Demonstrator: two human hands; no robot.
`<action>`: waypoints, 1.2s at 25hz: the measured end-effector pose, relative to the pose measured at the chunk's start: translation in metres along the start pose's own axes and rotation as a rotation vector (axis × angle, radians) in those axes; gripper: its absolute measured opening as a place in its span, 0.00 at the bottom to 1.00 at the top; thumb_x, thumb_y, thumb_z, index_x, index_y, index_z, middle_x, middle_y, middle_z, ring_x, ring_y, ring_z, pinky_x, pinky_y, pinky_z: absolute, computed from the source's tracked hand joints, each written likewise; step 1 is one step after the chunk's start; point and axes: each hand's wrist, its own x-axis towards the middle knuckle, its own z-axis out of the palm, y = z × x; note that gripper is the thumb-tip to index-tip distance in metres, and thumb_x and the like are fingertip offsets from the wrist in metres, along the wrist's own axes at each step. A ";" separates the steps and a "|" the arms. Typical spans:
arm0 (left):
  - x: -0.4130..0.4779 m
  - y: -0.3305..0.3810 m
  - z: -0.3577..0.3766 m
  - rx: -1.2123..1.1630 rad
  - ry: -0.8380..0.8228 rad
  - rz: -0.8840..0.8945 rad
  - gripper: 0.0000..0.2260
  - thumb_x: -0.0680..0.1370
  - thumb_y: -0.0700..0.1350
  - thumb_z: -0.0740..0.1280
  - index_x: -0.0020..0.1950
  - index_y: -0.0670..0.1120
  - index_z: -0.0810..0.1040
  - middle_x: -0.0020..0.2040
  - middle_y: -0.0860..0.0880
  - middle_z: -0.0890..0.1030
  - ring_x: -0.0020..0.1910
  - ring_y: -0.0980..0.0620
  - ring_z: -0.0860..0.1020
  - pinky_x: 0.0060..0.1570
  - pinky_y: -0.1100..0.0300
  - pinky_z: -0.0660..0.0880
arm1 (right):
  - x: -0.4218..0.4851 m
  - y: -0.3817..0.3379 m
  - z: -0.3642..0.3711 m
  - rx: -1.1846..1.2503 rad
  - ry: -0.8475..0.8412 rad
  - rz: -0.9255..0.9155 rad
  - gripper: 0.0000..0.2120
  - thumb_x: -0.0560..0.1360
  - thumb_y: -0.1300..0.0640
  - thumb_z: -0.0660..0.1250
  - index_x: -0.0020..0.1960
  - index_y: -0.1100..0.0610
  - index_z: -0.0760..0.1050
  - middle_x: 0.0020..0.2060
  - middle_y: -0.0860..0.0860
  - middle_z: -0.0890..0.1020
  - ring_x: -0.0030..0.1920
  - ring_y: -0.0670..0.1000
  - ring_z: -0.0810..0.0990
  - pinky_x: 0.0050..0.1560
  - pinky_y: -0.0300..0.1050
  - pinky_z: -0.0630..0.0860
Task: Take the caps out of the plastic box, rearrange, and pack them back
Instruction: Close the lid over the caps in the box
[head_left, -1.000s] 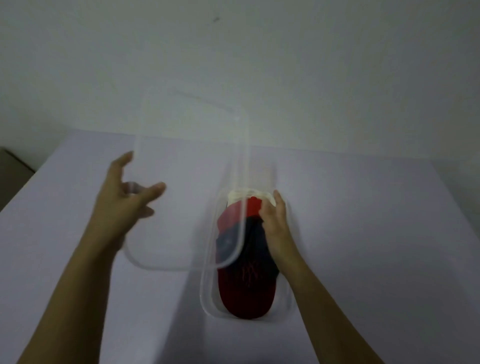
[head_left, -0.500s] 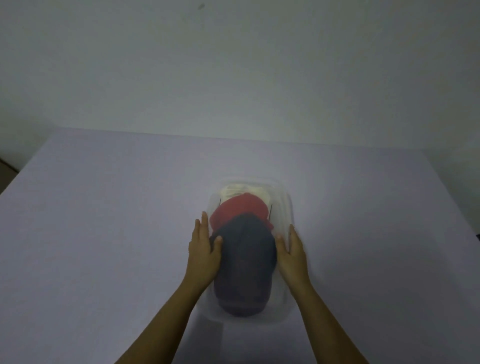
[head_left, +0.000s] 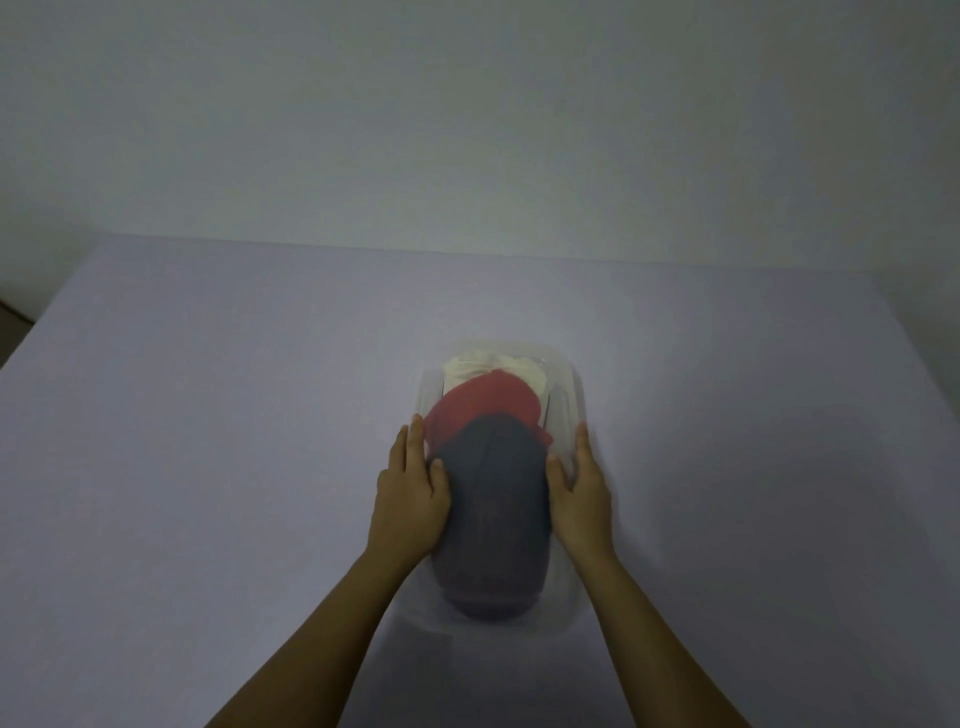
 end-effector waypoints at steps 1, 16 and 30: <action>0.000 0.000 0.000 0.005 -0.002 0.000 0.26 0.81 0.53 0.49 0.77 0.50 0.48 0.78 0.47 0.54 0.75 0.43 0.59 0.71 0.47 0.59 | 0.001 0.001 0.001 -0.001 0.005 0.006 0.28 0.80 0.48 0.56 0.76 0.46 0.47 0.71 0.55 0.67 0.70 0.57 0.67 0.68 0.50 0.66; 0.001 0.000 0.001 0.058 -0.008 0.021 0.25 0.81 0.49 0.54 0.77 0.49 0.50 0.78 0.44 0.53 0.62 0.40 0.74 0.59 0.50 0.72 | 0.005 0.016 0.010 0.064 0.034 0.039 0.30 0.78 0.45 0.59 0.75 0.42 0.49 0.73 0.54 0.65 0.71 0.57 0.66 0.69 0.60 0.65; -0.031 -0.032 -0.038 -0.783 -0.272 -0.321 0.21 0.76 0.45 0.68 0.68 0.47 0.71 0.57 0.45 0.82 0.51 0.43 0.83 0.51 0.42 0.80 | -0.032 0.044 -0.015 0.300 -0.217 0.094 0.30 0.68 0.48 0.74 0.68 0.45 0.68 0.58 0.45 0.79 0.54 0.46 0.79 0.49 0.49 0.80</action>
